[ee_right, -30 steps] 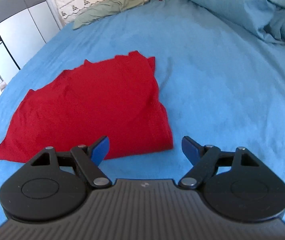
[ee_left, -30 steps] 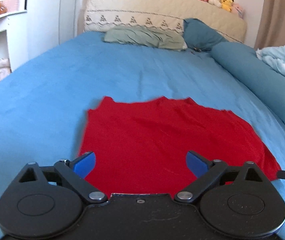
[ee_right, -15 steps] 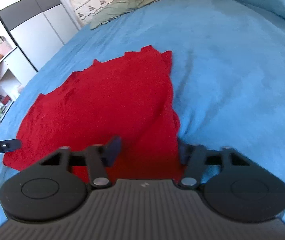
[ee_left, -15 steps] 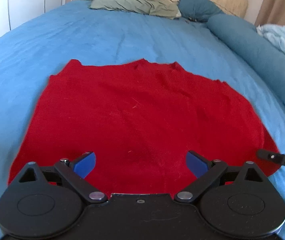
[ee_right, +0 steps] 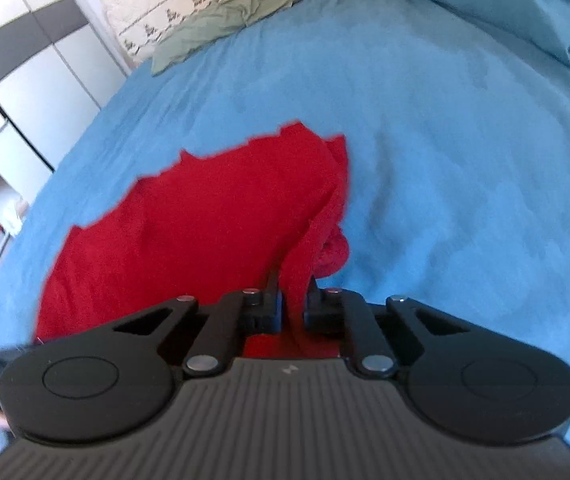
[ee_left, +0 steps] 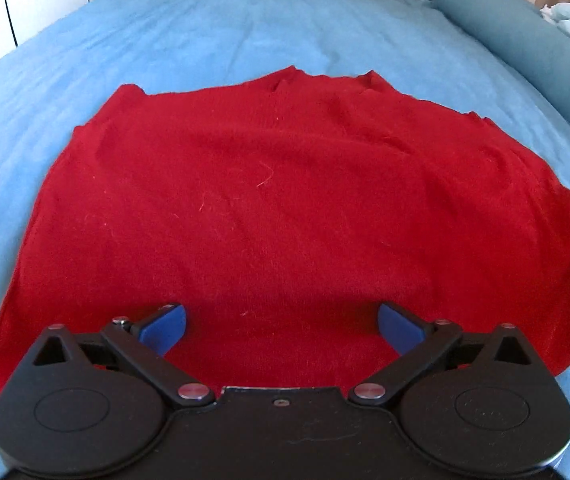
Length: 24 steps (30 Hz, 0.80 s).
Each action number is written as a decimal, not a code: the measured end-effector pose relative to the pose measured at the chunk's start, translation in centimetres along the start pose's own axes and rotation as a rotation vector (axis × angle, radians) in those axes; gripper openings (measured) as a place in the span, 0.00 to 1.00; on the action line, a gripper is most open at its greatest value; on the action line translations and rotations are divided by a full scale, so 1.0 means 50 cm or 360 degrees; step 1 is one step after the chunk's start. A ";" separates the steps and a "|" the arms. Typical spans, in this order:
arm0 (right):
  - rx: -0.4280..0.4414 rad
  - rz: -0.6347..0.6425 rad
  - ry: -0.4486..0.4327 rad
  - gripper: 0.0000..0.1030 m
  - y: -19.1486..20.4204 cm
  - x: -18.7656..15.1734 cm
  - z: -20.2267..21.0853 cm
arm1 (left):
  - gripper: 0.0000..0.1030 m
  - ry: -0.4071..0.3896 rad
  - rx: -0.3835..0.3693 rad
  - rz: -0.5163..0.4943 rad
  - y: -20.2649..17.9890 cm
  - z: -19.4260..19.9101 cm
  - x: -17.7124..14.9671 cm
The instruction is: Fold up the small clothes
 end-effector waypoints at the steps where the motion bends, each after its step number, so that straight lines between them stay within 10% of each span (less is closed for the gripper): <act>1: 0.0024 -0.0005 -0.0018 0.23 0.022 0.017 0.007 | 1.00 0.0016 -0.0023 0.0013 0.005 0.003 0.005; 7: 0.0329 0.0216 -0.0157 0.23 0.268 0.111 0.024 | 0.99 -0.0093 -0.0172 0.0155 0.112 0.098 0.030; 11: 0.0646 0.0574 0.0065 0.23 0.497 0.063 -0.054 | 0.99 -0.0221 -0.0096 0.0119 0.223 0.166 0.015; 16: 0.0587 0.0831 0.0444 0.22 0.640 -0.086 -0.218 | 0.99 -0.0192 -0.0038 0.0126 0.328 0.180 -0.061; 19: 0.0532 0.0898 0.0413 0.25 0.649 -0.125 -0.241 | 0.99 -0.0177 -0.0040 0.0137 0.355 0.171 -0.101; 24: 0.0638 0.0880 0.0276 0.85 0.643 -0.095 -0.188 | 0.99 -0.0190 -0.0101 0.0156 0.361 0.173 -0.110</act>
Point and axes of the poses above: each gripper's, at about its wrist camera, not at the fingertips, and z roughly against the way its jaws point, y to its left, x to its top, the point moved 3 cm from there along -z, roughly the way its jaws point, and after that the axes turned 9 degrees about z, right-handed, at the moved point
